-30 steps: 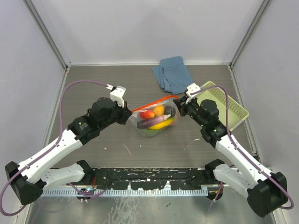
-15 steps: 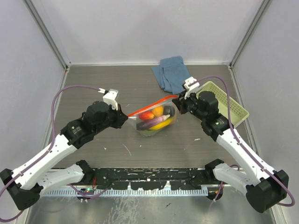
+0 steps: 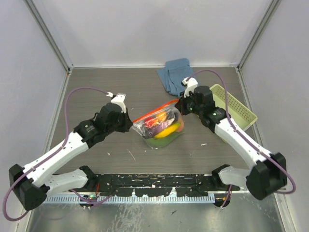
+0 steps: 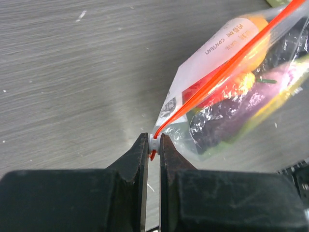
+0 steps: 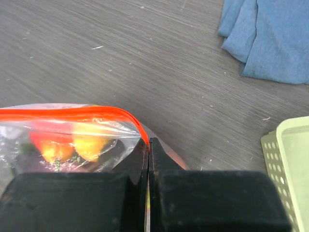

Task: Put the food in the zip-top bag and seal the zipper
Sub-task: Place the zipper food storage bag at the center of the board.

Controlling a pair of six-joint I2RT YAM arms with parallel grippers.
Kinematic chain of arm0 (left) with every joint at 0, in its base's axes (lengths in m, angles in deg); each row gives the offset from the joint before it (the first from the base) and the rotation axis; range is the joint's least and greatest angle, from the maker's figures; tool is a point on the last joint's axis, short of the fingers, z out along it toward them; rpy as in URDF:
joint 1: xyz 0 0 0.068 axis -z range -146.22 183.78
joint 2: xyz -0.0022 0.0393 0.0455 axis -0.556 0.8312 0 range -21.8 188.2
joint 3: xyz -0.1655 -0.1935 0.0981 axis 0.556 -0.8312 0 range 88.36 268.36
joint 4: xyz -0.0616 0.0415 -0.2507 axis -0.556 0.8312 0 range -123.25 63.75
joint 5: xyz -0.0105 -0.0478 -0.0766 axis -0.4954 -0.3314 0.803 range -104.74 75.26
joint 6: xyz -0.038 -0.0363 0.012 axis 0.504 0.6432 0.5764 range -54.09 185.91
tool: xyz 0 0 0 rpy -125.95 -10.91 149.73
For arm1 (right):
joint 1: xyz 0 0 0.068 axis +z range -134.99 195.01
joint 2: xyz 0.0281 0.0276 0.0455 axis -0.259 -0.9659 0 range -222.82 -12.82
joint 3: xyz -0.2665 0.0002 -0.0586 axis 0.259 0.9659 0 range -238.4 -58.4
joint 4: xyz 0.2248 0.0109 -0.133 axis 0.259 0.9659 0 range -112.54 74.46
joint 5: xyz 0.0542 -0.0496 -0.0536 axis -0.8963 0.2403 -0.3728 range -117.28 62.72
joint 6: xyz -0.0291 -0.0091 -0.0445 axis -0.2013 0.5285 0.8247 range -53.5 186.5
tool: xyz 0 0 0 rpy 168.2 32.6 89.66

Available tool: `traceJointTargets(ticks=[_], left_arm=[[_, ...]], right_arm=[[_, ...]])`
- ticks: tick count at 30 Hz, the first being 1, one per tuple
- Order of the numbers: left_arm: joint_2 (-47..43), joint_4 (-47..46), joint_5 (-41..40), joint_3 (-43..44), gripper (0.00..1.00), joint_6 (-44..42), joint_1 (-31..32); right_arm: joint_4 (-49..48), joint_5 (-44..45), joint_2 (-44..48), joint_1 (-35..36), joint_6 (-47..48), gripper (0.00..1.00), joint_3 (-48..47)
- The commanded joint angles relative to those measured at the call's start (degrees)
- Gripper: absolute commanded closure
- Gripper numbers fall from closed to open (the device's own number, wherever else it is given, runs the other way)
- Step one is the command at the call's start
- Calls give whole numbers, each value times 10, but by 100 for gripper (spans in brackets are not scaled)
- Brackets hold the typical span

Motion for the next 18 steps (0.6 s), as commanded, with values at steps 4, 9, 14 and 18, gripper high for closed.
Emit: traceJointTargets(ticks=[4,9,14,18], left_arm=[[79,-30,-73,2,99,-5,-86],[157,-82,-41,12,97,-4,-136],[206,-97,-34,23,90,1,-161],[173,-101,-34,9,68,8,-174]], right_arm=[[-156,144,-148,-22,-22,99,-60],[-228,156,-247,-23,-32,88,-99],[-216,133,-275,-29,-39,64,-128],[-201,140,-229,-32,-36,46,-107]])
